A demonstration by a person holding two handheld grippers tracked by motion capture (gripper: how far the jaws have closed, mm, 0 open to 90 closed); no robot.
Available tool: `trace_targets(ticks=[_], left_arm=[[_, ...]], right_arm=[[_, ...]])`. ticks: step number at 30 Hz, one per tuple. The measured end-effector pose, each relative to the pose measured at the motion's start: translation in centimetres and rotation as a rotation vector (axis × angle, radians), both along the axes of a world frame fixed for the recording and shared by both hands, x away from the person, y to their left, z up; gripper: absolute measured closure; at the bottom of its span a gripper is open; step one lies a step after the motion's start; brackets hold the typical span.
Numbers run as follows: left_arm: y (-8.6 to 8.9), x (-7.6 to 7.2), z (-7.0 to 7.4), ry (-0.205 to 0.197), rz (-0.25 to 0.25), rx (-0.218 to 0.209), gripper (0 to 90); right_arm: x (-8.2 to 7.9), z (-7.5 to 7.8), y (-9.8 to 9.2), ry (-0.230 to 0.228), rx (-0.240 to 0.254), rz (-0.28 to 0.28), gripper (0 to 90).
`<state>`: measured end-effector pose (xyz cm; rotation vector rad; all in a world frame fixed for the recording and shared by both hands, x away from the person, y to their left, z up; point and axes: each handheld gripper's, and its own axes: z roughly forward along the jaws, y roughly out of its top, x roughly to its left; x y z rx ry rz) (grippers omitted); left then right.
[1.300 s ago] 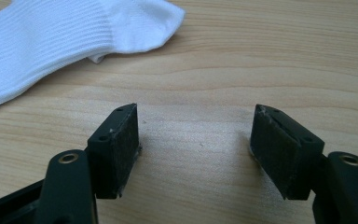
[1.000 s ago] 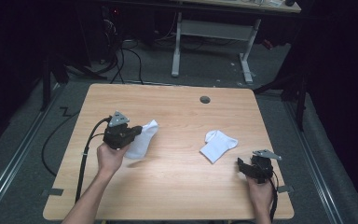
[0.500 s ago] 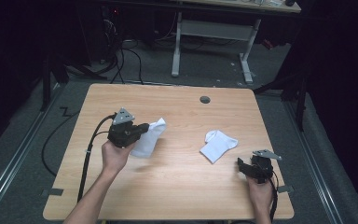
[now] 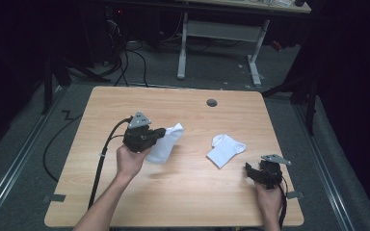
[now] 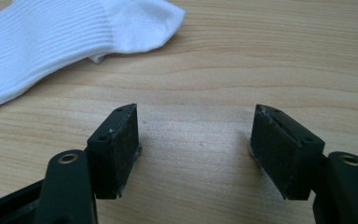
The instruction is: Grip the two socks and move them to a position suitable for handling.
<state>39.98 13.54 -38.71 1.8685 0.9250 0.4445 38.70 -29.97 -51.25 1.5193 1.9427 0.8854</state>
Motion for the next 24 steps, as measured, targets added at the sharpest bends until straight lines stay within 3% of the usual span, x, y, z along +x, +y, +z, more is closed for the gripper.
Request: trace_targets(ticks=[12, 24], left_arm=[[-1.6, 0.3, -0.5, 0.008, -0.021, -0.002, 87.5], [-2.7, 0.7, -1.4, 0.01, -0.009, -0.001, 87.4]], right_arm=[[0.0, 0.0, 0.0, 0.0, 0.0, 0.001, 32.4], [0.0, 0.0, 0.0, 0.0, 0.001, 0.001, 32.3]])
